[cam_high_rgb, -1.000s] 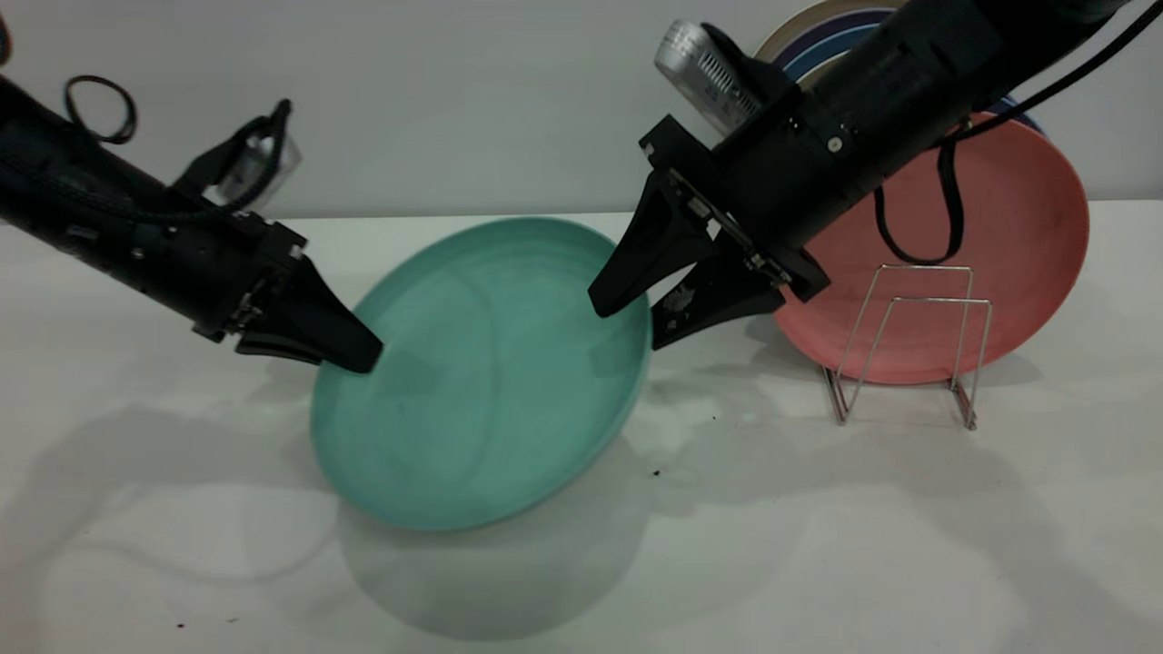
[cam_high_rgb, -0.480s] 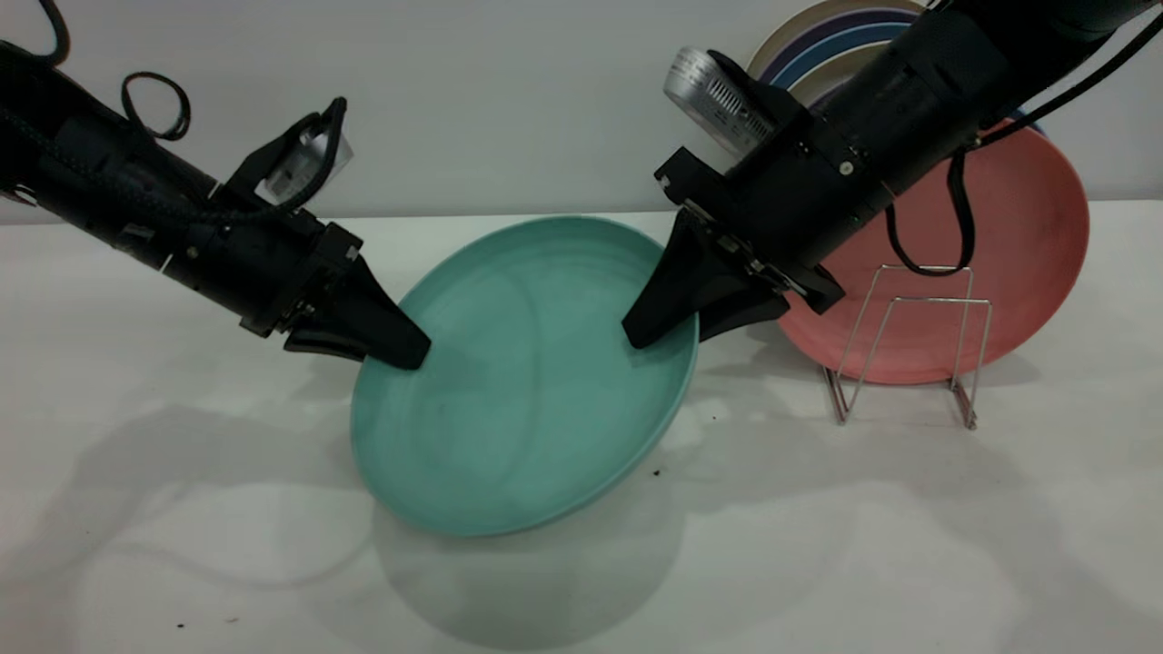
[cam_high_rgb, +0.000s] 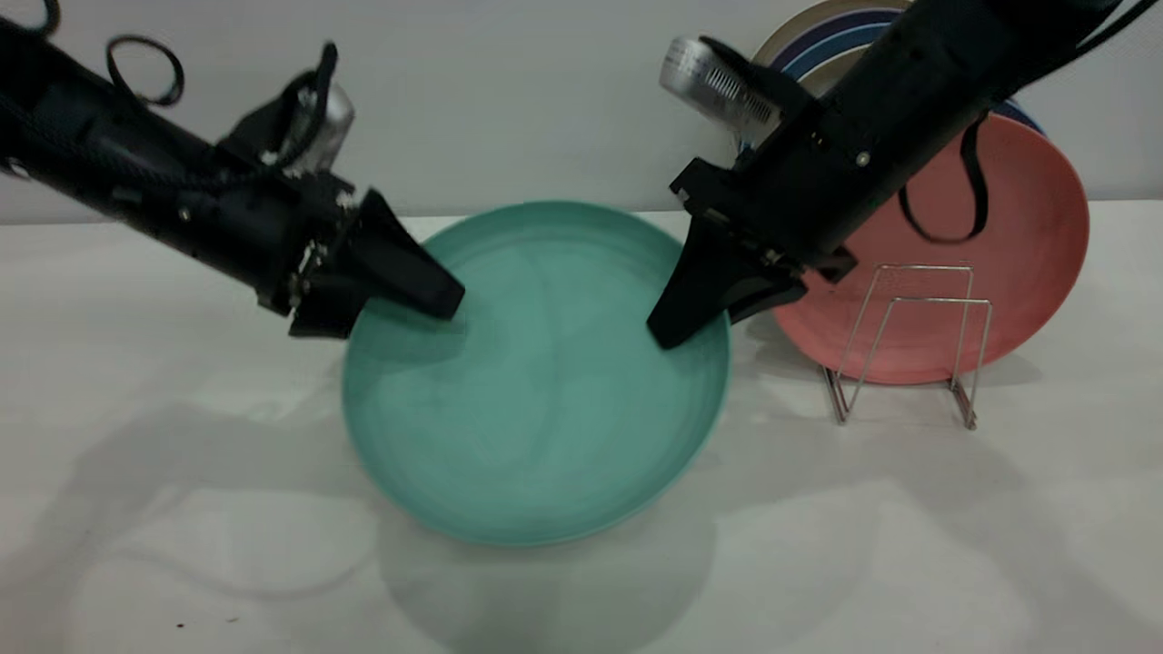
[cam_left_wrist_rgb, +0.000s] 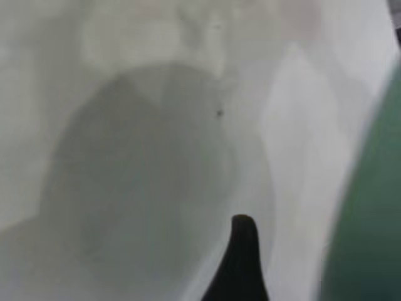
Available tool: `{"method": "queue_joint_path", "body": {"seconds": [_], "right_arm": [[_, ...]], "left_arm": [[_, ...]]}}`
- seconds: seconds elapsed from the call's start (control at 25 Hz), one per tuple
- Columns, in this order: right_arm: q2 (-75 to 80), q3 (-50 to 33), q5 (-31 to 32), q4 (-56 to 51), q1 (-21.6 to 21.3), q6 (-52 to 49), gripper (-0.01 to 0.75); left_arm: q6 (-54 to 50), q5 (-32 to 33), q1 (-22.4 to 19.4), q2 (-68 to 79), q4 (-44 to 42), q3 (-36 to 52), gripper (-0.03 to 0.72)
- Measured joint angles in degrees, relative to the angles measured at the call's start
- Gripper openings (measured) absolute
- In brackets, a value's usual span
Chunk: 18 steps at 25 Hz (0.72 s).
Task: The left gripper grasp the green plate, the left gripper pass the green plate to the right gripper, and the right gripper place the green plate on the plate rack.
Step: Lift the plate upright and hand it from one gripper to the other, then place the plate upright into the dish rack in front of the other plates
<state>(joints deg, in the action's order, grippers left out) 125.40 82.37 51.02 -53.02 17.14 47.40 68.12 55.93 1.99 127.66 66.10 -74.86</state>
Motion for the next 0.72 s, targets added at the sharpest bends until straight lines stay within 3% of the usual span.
{"method": "queue_joint_path", "body": {"seconds": [0.44,0.72], "right_arm": [[-9.9,0.0,-7.4,22.6,0.0,2.1,0.052],[-26.3,-4.2,-14.4,35.3,0.0,16.2,0.052]], "left_arm": [[-0.5,0.1,0.0,-12.8,-3.6,0.0,0.628],[-0.6,-1.8,-0.2,-14.8,-4.8,0.0,0.598]]}}
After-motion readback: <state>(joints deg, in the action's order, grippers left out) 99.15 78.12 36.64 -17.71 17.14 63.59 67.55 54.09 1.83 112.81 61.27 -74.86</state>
